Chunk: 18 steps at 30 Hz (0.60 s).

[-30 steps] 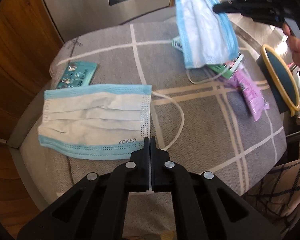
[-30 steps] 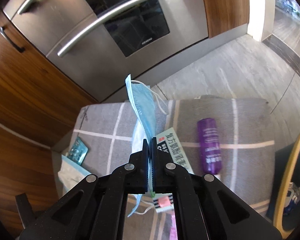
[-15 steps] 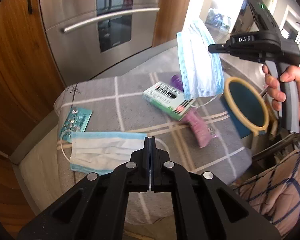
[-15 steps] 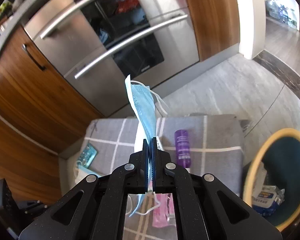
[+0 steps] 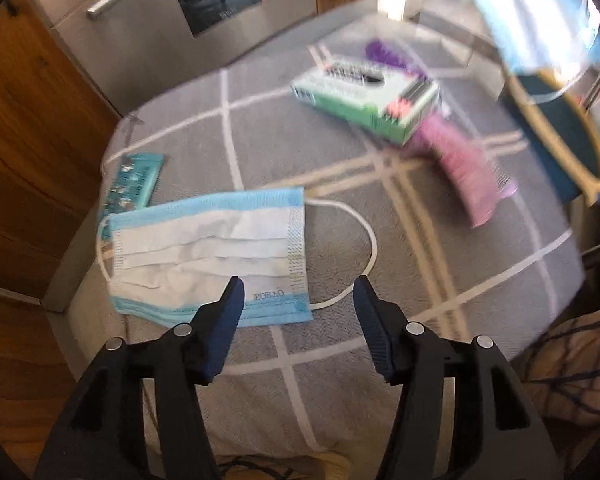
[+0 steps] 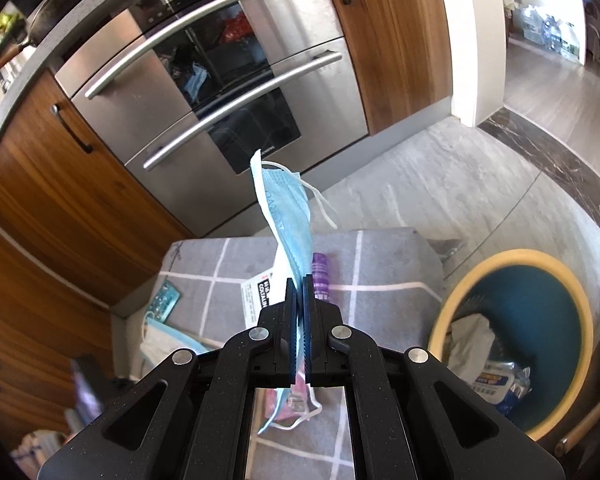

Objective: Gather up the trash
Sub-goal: 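Lift the mask with the right tool while the left tool grasps the other mask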

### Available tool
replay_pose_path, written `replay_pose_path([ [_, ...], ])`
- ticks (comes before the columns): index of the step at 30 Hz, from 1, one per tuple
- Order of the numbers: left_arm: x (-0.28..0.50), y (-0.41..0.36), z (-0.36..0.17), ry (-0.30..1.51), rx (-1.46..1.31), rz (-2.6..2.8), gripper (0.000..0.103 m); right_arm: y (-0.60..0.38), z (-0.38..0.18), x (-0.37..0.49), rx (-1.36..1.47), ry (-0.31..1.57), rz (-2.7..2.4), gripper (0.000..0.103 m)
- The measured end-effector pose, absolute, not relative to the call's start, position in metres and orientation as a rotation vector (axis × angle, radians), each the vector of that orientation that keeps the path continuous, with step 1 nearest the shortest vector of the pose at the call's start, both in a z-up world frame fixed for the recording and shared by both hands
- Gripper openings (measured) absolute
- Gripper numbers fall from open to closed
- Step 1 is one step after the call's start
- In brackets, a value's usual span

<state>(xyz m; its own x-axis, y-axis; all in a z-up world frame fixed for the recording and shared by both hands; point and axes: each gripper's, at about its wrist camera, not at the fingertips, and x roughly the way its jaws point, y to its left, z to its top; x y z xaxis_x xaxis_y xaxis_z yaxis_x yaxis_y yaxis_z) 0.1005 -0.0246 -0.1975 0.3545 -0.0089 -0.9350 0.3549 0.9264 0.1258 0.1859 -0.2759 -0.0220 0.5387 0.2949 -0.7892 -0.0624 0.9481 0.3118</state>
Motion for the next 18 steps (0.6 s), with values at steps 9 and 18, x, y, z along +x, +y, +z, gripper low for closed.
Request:
replay_pose_path([
  [9,0.124,-0.019,-0.221,1.257,0.299,-0.161,0.001,-0.297,-0.01,0.158,0.209,0.958,0.211,0.004],
  [18,0.114,-0.003,-0.148,1.103,0.091,-0.214,0.0,-0.309,-0.005,0.16,0.249,0.947,0.212,0.004],
])
